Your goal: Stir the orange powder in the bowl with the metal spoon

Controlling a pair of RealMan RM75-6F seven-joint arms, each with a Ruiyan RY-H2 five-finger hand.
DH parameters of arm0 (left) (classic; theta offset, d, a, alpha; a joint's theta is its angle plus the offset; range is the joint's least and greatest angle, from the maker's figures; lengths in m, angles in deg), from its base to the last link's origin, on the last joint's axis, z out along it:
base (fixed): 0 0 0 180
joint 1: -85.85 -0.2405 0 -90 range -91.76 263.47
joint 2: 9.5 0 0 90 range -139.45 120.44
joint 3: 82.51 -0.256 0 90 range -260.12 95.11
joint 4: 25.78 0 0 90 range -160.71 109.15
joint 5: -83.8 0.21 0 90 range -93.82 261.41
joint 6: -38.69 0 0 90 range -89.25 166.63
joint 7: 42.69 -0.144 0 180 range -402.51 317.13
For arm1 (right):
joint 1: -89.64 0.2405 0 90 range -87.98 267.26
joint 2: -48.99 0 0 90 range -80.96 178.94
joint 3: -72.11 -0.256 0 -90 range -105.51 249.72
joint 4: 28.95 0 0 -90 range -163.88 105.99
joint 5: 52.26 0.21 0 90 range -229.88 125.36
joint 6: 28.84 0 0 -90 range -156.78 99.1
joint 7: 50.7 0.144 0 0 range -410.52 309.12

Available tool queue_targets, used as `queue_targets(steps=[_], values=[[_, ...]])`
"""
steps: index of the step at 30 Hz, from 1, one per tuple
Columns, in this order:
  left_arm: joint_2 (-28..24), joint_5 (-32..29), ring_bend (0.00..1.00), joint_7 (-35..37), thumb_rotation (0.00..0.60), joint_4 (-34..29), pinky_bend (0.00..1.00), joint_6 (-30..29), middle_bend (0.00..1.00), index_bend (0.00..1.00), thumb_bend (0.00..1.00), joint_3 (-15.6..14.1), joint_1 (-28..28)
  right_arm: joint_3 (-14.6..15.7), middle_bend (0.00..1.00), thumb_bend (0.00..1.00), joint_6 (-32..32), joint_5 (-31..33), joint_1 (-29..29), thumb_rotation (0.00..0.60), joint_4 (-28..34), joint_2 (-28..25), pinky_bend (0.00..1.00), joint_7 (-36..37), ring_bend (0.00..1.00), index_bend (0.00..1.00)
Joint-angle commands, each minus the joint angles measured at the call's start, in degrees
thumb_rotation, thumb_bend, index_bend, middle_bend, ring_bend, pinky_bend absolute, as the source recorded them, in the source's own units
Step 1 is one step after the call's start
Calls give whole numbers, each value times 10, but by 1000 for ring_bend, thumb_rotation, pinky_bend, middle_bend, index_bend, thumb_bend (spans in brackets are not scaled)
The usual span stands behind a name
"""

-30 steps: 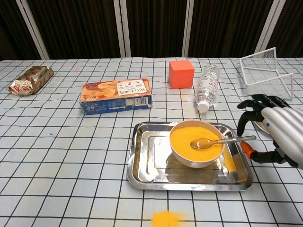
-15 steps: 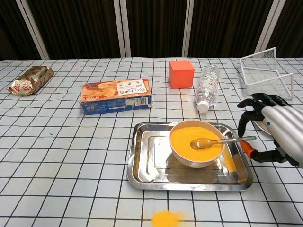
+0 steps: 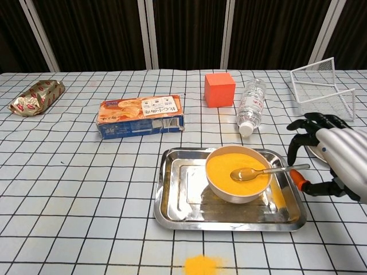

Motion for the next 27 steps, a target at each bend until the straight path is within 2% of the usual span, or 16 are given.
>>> queue_targets(steps=[1, 14, 27], values=[[0, 0, 0, 0, 600, 0, 0, 0, 0, 0, 18, 0, 0, -1, 202, 466, 1, 1, 0, 600, -2, 2, 0, 0, 0, 539], [0, -1, 0, 1, 600, -1, 0, 1, 0, 0, 18, 0, 0, -3, 204, 514, 3, 4, 1, 600, -5, 4, 0, 0, 0, 539], [0, -1, 0, 0, 600, -1, 0, 0, 0, 0, 18, 1, 0, -2, 205, 517, 2, 2, 0, 600, -1, 1, 0, 0, 0, 539]])
